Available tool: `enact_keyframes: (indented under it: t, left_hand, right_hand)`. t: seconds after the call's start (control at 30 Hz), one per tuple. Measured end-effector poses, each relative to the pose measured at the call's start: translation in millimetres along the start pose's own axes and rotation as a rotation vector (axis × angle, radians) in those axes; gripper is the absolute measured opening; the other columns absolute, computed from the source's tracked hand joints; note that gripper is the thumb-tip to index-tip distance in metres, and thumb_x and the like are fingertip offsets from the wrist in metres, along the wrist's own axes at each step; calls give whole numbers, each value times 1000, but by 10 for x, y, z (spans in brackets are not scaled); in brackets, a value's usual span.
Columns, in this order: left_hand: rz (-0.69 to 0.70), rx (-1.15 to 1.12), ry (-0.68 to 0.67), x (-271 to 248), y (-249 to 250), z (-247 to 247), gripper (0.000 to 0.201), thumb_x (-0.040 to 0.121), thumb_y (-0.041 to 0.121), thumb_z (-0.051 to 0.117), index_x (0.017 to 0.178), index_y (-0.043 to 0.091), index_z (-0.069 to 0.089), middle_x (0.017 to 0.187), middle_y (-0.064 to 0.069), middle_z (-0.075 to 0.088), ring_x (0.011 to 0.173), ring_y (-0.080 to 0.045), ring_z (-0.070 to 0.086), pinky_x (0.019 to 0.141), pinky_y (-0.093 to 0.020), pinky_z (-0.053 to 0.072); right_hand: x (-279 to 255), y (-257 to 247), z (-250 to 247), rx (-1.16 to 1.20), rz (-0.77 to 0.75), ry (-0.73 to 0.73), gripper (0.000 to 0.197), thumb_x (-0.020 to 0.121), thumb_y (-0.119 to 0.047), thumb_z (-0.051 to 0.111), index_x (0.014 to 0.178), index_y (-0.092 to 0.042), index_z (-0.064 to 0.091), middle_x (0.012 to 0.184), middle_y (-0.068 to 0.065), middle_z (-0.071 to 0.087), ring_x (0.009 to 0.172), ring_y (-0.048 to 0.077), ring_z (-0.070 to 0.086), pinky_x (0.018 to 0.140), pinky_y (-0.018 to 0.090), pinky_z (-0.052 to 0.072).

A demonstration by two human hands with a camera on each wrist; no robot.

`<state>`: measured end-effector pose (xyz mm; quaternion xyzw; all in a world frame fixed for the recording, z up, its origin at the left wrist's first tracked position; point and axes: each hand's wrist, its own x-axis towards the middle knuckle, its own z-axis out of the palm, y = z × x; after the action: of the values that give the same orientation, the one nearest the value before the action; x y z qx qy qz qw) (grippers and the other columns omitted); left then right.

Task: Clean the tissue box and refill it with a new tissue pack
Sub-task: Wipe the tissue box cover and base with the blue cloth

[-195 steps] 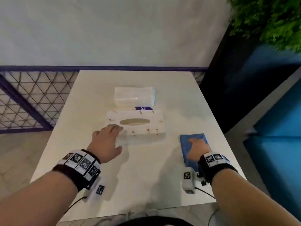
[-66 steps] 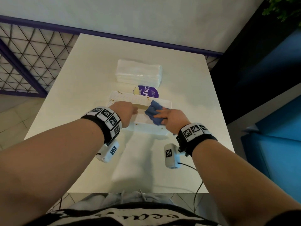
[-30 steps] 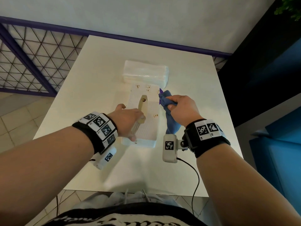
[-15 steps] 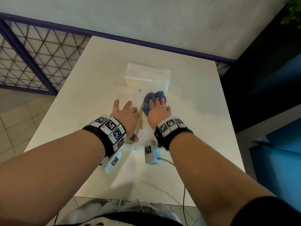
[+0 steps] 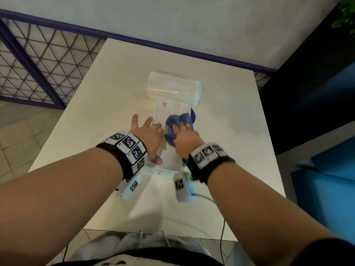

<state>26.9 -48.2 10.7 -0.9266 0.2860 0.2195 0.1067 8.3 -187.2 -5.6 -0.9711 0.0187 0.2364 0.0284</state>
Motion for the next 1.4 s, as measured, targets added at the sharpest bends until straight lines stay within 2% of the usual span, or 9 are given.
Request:
enact_keyframes:
  t: [0.13, 0.3, 0.4, 0.53, 0.77, 0.97, 1.13, 1.27, 1.4]
  left_hand:
    - [-9, 15, -30, -8, -18, 8, 110, 70, 75, 57, 152, 19, 9, 161, 6, 3, 148, -26, -6, 108, -67, -9]
    - [8, 4, -6, -16, -66, 67, 105, 71, 77, 54, 150, 23, 11, 161, 6, 5, 148, -27, -4, 109, -68, -6]
    - [7, 16, -5, -14, -47, 59, 107, 70, 76, 55, 151, 21, 10, 161, 5, 5, 148, -27, -4, 108, -68, -5]
    - [-3, 18, -28, -14, -29, 29, 108, 70, 75, 57, 151, 21, 10, 161, 4, 6, 148, -27, -4, 108, -67, -5]
    - [-9, 28, -43, -2, -8, 55, 113, 70, 70, 62, 152, 19, 3, 162, 3, -1, 148, -26, -7, 110, -66, -5]
    - [59, 147, -79, -17, -13, 25, 126, 64, 72, 66, 152, 15, -4, 162, 0, -6, 147, -28, -11, 109, -67, -6]
    - [84, 309, -171, -49, -264, -101, 124, 70, 52, 76, 151, 22, -14, 160, 3, -16, 147, -28, -14, 110, -65, -6]
    - [24, 159, -114, -84, -197, -39, 108, 79, 65, 57, 152, 13, -4, 161, -6, -8, 148, -22, -1, 114, -57, -6]
    - [-56, 100, -119, -87, -101, 89, 110, 78, 65, 56, 151, 6, -1, 161, -11, -3, 148, -21, 7, 114, -56, -6]
  right_hand:
    - [379, 64, -202, -58, 10, -24, 74, 92, -22, 51, 152, -18, 7, 159, 6, 9, 146, 28, 12, 113, 44, 27]
    - [-248, -34, 120, -74, -259, -7, 52, 97, -22, 41, 147, -14, 29, 149, 13, 36, 138, 31, 33, 114, 39, 28]
    - [-556, -8, 221, -35, -306, -26, 53, 98, -27, 42, 148, -22, 26, 157, 5, 25, 145, 23, 24, 114, 35, 22]
    - [-346, 88, 83, -133, -247, -57, 55, 99, -28, 37, 150, -31, 17, 161, -1, 14, 147, 19, 16, 115, 53, 14]
    - [-702, 1, 150, 45, -313, 16, 41, 97, -26, 45, 138, -27, 46, 138, 5, 53, 124, 27, 49, 99, 31, 35]
    - [-801, 237, -87, 267, -187, 41, 32, 88, -17, 58, 116, -29, 68, 116, 2, 69, 109, 21, 61, 90, 21, 40]
    - [-753, 616, -472, 652, 138, 396, 28, 86, -19, 63, 113, -17, 70, 113, 8, 71, 107, 24, 63, 88, 20, 41]
    - [-610, 733, -687, 740, 257, 558, 25, 90, -22, 57, 110, -13, 68, 105, 14, 69, 100, 31, 63, 85, 31, 50]
    - [-269, 418, -535, 591, 232, 447, 31, 94, -22, 50, 119, -11, 62, 117, 16, 65, 108, 32, 60, 84, 27, 44]
